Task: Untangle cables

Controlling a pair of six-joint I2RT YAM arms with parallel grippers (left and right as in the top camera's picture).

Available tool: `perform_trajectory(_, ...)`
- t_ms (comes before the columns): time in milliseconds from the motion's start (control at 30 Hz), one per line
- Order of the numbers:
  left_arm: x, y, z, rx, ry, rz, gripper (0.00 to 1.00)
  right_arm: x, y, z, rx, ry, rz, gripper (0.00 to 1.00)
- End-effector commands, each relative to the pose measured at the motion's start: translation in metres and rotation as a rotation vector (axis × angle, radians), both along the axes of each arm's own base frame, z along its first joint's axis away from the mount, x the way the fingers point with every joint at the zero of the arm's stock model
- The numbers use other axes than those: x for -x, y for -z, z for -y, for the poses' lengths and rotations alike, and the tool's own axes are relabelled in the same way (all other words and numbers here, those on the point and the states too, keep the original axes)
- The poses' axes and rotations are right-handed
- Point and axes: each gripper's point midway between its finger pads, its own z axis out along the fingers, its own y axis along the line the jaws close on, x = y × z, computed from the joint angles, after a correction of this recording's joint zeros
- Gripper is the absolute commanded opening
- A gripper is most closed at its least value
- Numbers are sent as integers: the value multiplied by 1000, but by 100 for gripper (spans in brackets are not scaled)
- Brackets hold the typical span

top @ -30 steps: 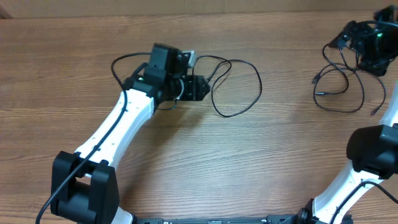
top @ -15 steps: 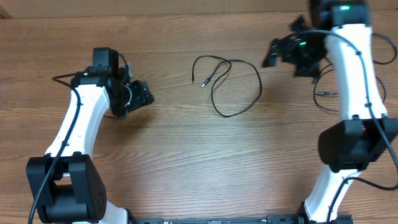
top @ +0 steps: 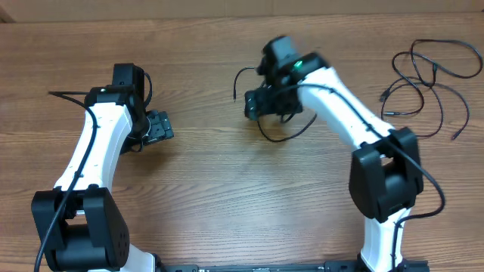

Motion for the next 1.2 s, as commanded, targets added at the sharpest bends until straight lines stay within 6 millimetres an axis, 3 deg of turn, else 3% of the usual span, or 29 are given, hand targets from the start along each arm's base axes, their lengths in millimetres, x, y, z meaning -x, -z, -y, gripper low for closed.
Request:
perform_trajectory(0, -3, -6, -4, -16, -12, 19, 90, -3, 23, 6, 90, 55, 62, 74)
perform_trajectory(100, -2, -6, -3, -12, -11, 19, 90, 0, 36, -1, 78, 42, 77, 53)
perform_trajectory(167, -2, -6, -3, -12, -11, 18, 90, 1, 39, 0, 75, 62, 70, 45)
perform_trajectory(300, -2, -6, -2, -6, -11, 18, 89, 4, 39, 3, 83, 64, 58, 4)
perform_trajectory(433, -2, -6, 0, 9, -9, 17, 89, -9, 18, 14, 78, 98, 68, 4)
perform_trajectory(500, -2, -6, 1, 13, -8, 17, 89, -19, -2, 24, 68, 125, 88, 4)
perform_trajectory(600, -2, -6, 2, 16, -8, 17, 89, -40, -51, 48, 44, 191, 137, 4)
perform_trajectory(767, -2, -6, 2, 17, -8, 17, 88, -74, -151, 119, 40, 282, 291, 4)
perform_trajectory(867, -2, -6, 2, 20, -7, 16, 88, -92, -211, 193, 126, 451, 439, 4)
perform_trajectory(967, -2, -6, 2, 20, -7, 16, 87, -97, -267, 275, 232, 648, 598, 4)
perform_trajectory(1067, -2, -6, 2, 20, -7, 16, 87, -92, -304, 342, 300, 809, 709, 4)
perform_trajectory(1167, -1, -6, 4, 28, -7, 13, 86, -85, -318, 396, 319, 925, 762, 4)
